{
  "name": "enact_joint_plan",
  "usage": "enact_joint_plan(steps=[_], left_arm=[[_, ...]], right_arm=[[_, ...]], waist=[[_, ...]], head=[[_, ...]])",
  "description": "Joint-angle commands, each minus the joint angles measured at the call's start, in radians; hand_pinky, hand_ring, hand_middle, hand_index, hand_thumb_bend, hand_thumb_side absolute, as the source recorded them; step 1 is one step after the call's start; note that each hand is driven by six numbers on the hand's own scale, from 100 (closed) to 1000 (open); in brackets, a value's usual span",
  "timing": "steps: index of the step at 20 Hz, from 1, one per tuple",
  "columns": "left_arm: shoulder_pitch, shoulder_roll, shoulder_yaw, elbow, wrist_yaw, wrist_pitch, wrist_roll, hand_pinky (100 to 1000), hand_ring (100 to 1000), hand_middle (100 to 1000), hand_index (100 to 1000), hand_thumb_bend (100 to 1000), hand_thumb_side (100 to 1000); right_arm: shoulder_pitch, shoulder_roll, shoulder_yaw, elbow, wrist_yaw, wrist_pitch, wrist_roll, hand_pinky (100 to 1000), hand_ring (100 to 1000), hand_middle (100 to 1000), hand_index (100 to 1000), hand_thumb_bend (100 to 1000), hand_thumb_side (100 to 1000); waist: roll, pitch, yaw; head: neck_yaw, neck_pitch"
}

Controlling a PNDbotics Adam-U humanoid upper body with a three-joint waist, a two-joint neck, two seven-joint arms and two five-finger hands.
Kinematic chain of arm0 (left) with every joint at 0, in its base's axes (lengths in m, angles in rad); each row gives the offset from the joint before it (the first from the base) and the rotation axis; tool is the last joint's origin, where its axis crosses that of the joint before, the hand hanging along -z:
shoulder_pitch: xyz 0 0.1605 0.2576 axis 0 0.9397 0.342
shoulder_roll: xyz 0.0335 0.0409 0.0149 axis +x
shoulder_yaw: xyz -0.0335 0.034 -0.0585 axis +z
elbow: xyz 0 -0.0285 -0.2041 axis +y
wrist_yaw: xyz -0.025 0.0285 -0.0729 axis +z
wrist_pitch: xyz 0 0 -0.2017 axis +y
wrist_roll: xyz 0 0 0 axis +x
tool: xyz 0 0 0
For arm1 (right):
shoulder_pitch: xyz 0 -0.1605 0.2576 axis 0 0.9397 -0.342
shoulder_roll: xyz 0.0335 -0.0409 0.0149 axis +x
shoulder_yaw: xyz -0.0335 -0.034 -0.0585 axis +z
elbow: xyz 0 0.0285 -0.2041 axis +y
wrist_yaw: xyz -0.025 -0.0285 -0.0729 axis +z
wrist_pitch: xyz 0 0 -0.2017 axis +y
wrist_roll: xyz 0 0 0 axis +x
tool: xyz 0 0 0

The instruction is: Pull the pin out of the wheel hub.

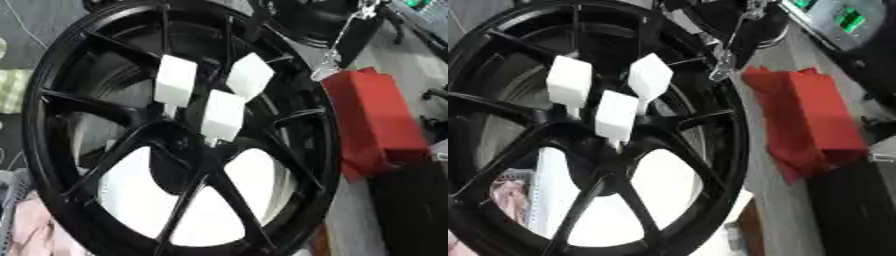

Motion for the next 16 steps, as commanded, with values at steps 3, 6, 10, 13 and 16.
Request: enact_joint_plan(steps=[3, 6, 10, 13, 16], left_arm=[[-0.01, 0.023, -0.001, -0.015, 0.005, -0.001, -0.003, 907, 486, 583, 761, 100, 756], [-0.014, 0.024, -0.002, -0.015, 0.008, -0.001, -0.004, 907, 485, 583, 761, 100, 755], [-0.016, 0.022, -0.004, -0.015, 0.01, 0.001, -0.005, 907, 484, 583, 760, 100, 756], [-0.018, 0.022, -0.004, -0.015, 0.011, 0.001, -0.006, 907, 484, 583, 760, 100, 755], [-0.019, 0.021, -0.004, -0.015, 0.012, 0.001, -0.005, 907, 484, 583, 760, 100, 757]], right_arm=[[-0.026, -0.009, 0.0, -0.007, -0.026, -0.018, 0.057, 879, 821, 710, 839, 571, 115], [-0.034, 0.001, 0.003, -0.004, -0.03, -0.009, 0.055, 879, 821, 709, 838, 569, 114], [-0.045, 0.014, 0.006, 0.005, -0.027, 0.0, 0.036, 878, 820, 708, 837, 566, 113], [-0.049, 0.022, 0.011, 0.012, -0.018, 0.006, 0.027, 879, 820, 708, 836, 567, 114], [-0.051, 0.028, 0.016, 0.018, -0.009, 0.012, 0.023, 878, 818, 705, 833, 568, 116]], waist=[[0.009, -0.019, 0.001], [0.009, -0.021, 0.0], [0.01, -0.022, 0.0], [0.01, -0.022, 0.001], [0.009, -0.021, 0.002]], head=[[-0.011, -0.011], [-0.018, -0.008], [-0.031, -0.005], [-0.038, -0.003], [-0.043, 0.0]])
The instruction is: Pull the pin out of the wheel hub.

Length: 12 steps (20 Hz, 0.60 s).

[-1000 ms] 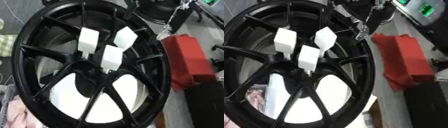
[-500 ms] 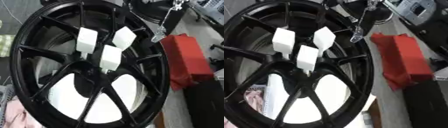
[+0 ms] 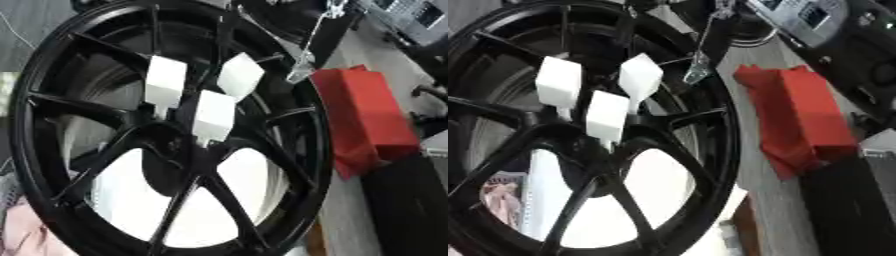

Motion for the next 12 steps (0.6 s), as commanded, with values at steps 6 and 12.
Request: enact_joint_plan(steps=[6, 12], left_arm=[[-0.014, 0.021, 0.001, -0.015, 0.004, 0.0, -0.004, 907, 483, 583, 760, 100, 757], [-0.019, 0.02, 0.0, -0.015, 0.005, 0.001, -0.005, 907, 483, 583, 760, 100, 758]], right_arm=[[-0.022, -0.004, 0.0, 0.013, 0.023, 0.007, -0.004, 870, 798, 662, 799, 564, 114], [-0.017, 0.002, 0.003, 0.015, 0.025, 0.021, -0.027, 866, 782, 621, 773, 552, 100]], waist=[[0.007, -0.019, 0.001], [0.005, -0.016, 0.004]], head=[[-0.016, 0.008], [-0.022, 0.011]])
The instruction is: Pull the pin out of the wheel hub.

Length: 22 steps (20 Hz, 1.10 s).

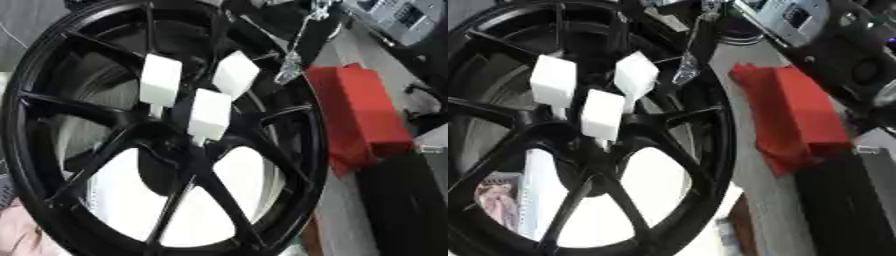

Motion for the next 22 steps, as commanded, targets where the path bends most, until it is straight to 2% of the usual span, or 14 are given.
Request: enact_joint_plan(steps=[1, 8, 22], left_arm=[[-0.011, 0.02, 0.0, -0.015, 0.004, -0.002, -0.003, 907, 482, 583, 760, 100, 758], [-0.014, 0.019, -0.001, -0.015, 0.006, -0.001, -0.004, 908, 482, 583, 760, 100, 758], [-0.015, 0.019, -0.001, -0.015, 0.006, 0.001, -0.006, 908, 480, 582, 759, 100, 758]], right_arm=[[-0.002, -0.028, -0.012, -0.009, 0.0, 0.003, -0.016, 865, 780, 617, 770, 549, 100], [0.029, -0.046, -0.017, -0.048, -0.006, 0.028, -0.049, 858, 770, 592, 748, 539, 100], [0.036, -0.047, -0.011, -0.058, -0.022, 0.063, -0.076, 839, 742, 492, 628, 509, 100]], waist=[[0.01, -0.016, 0.002], [0.01, -0.015, 0.005], [0.011, -0.015, 0.005]], head=[[-0.006, -0.001], [-0.011, -0.011], [-0.013, -0.015]])
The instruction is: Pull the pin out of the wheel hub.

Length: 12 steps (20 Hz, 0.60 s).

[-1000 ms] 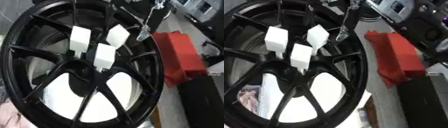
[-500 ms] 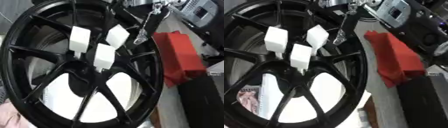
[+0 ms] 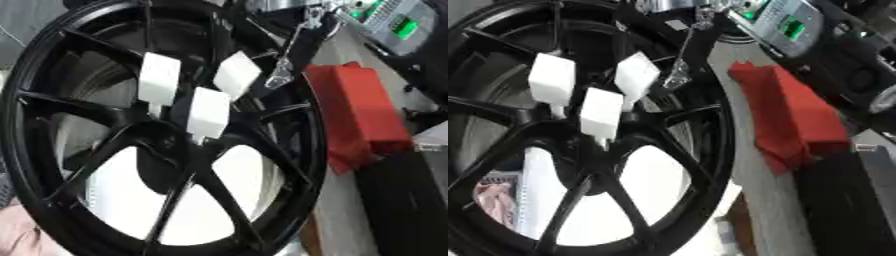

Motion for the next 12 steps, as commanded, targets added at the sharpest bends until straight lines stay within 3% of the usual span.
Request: enact_joint_plan(steps=[1, 12], left_arm=[[-0.009, 0.019, -0.001, -0.015, -0.001, -0.001, -0.005, 908, 480, 582, 759, 100, 758], [-0.01, 0.017, 0.0, -0.015, -0.002, 0.0, -0.004, 908, 478, 581, 759, 100, 759]], right_arm=[[-0.009, -0.036, -0.01, -0.014, -0.017, 0.011, -0.011, 839, 741, 492, 626, 508, 100], [-0.01, -0.033, -0.005, -0.014, -0.041, 0.045, -0.02, 829, 710, 475, 601, 463, 100]], waist=[[0.011, -0.016, 0.0], [0.011, -0.013, 0.0]], head=[[-0.007, -0.013], [-0.01, -0.016]])
